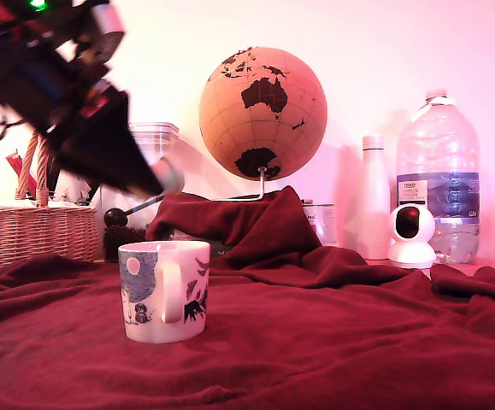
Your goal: Pick up the coffee capsules on the table and drop them inside the coffee cup
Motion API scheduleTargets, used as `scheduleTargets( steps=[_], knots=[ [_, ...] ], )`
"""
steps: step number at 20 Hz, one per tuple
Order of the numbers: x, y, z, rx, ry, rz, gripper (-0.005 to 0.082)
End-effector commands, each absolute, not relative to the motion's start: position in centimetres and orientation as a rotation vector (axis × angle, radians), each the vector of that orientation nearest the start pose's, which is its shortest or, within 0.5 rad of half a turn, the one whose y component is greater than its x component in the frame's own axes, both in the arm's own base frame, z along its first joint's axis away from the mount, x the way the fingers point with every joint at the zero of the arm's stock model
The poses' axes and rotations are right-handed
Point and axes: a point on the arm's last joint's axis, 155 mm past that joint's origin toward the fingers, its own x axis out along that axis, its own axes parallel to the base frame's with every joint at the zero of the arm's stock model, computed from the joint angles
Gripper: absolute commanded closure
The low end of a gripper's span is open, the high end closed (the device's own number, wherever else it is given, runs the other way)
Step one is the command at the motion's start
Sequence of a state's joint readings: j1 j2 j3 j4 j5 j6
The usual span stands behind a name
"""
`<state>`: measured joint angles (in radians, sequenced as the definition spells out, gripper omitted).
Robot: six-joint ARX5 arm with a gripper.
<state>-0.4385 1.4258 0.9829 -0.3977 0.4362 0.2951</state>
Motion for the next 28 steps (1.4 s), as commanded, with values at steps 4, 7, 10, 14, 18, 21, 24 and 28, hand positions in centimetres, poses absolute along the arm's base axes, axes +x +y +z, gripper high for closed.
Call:
scheduleTargets(
  steps=[4,7,10,14,18,21,24,28],
  knots=[
    [32.8,-23.5,13.1,0.279,0.841,-0.922,0.0574],
    [33.0,-23.3,12.1,0.307,0.913,-0.911,0.0574],
    [32.9,-23.5,11.3,0.331,0.959,-0.910,0.0574],
    [32.3,-23.4,9.7,0.375,1.030,-0.909,0.0574],
    [31.7,-23.3,8.8,0.392,1.066,-0.911,0.0574],
    [31.8,-23.2,8.8,0.395,1.067,-0.907,0.0574],
    [31.8,-23.2,8.8,0.396,1.065,-0.904,0.0574],
    [32.1,-23.5,9.0,0.392,1.046,-0.908,0.0574]
  ],
)
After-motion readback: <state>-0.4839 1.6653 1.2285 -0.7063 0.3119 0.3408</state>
